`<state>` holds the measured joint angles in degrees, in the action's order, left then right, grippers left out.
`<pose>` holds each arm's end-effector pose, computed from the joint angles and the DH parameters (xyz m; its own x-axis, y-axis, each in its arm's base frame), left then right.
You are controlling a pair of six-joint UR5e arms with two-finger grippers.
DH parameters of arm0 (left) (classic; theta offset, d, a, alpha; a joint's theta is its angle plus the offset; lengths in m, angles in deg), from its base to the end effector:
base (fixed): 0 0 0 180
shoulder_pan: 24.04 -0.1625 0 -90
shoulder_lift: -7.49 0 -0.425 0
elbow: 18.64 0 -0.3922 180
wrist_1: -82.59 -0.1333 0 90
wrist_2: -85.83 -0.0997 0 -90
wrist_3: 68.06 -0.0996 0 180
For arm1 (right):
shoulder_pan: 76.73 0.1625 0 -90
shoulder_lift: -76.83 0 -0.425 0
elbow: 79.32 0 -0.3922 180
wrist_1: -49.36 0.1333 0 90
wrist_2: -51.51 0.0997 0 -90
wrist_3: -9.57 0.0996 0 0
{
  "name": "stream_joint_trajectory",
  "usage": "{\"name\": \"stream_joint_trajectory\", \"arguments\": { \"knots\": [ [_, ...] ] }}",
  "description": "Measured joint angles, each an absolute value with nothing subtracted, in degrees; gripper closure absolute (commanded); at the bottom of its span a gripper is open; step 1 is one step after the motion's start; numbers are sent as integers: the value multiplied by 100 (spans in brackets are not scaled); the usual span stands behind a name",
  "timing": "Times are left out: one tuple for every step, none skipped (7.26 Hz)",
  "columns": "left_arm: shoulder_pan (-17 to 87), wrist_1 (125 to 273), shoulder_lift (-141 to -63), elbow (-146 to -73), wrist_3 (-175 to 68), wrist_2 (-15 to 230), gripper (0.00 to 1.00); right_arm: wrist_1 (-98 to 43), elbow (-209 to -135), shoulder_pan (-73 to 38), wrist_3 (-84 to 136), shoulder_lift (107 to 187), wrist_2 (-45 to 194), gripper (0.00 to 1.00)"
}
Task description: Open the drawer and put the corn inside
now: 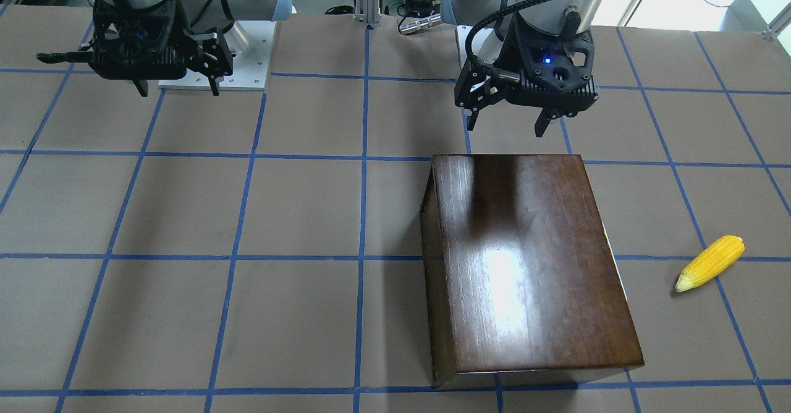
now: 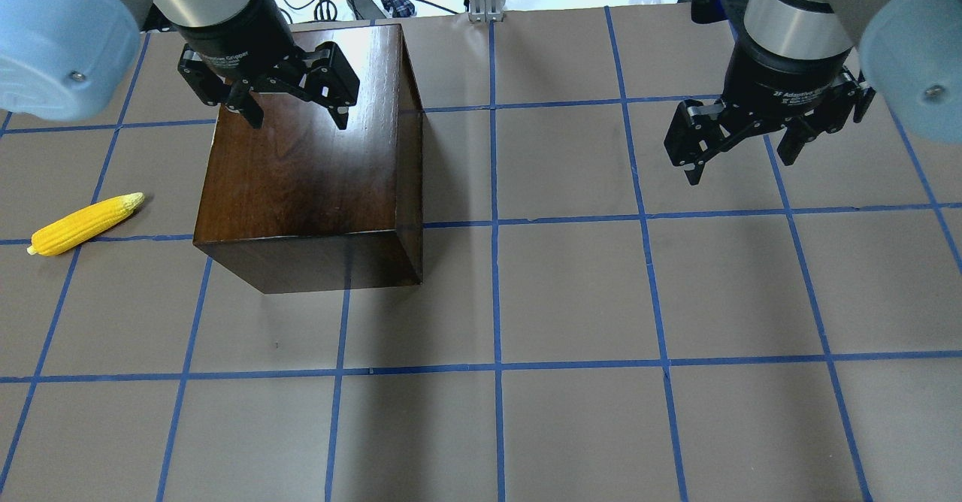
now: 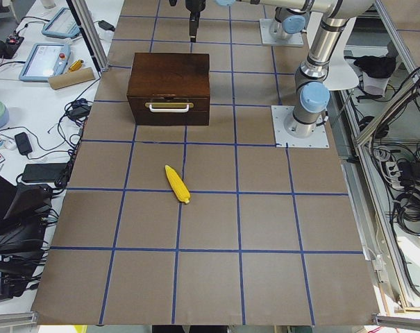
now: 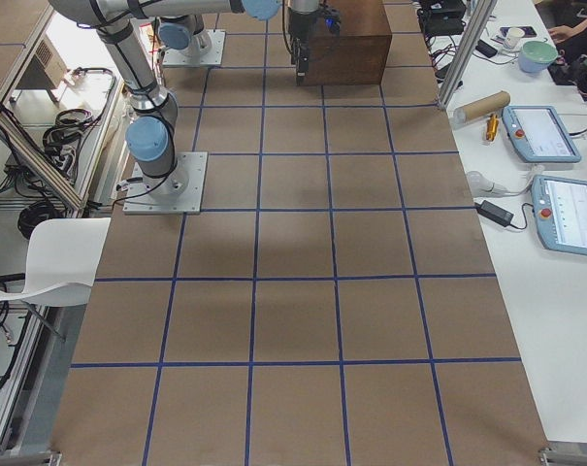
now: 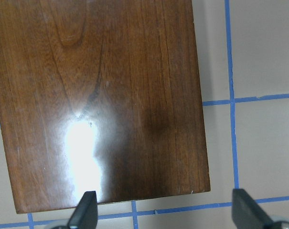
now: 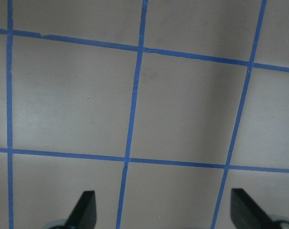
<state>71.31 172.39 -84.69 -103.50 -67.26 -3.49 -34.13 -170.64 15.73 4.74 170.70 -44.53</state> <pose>-0.1817 -0.4981 0.5135 -0.9967 0.0800 0.0126 0.0792 0.9953 -0.0550 0.1423 -0.4501 0.4983 -0.9861 -0.1337 0.0988 -0.1263 0.9889 0.0777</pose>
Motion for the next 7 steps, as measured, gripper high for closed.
{"name": "stream_joint_trajectory", "arguments": {
  "knots": [
    [7114,17261,-8460,-10337,-6801,-365,0,-3413,-17064,1574,474,17070,-4452,0],
    [7094,17283,-8443,-10339,-6913,-391,0,-3414,-17064,1574,474,17069,-4453,0],
    [7019,17312,-8409,-10348,-7057,-403,0,-3414,-17064,1574,474,17068,-4454,0],
    [6859,17360,-8358,-10357,-7245,-398,0,-3413,-17063,1573,474,17066,-4455,0],
    [6655,17416,-8306,-10368,-7484,-391,0,-3413,-17064,1574,474,17066,-4455,0],
    [6394,17452,-8260,-10378,-7945,-397,0,-3413,-17064,1574,474,17067,-4453,0],
    [6071,17466,-8226,-10378,-8450,-404,0,-3413,-17064,1573,474,17069,-4452,0]
  ]
}}
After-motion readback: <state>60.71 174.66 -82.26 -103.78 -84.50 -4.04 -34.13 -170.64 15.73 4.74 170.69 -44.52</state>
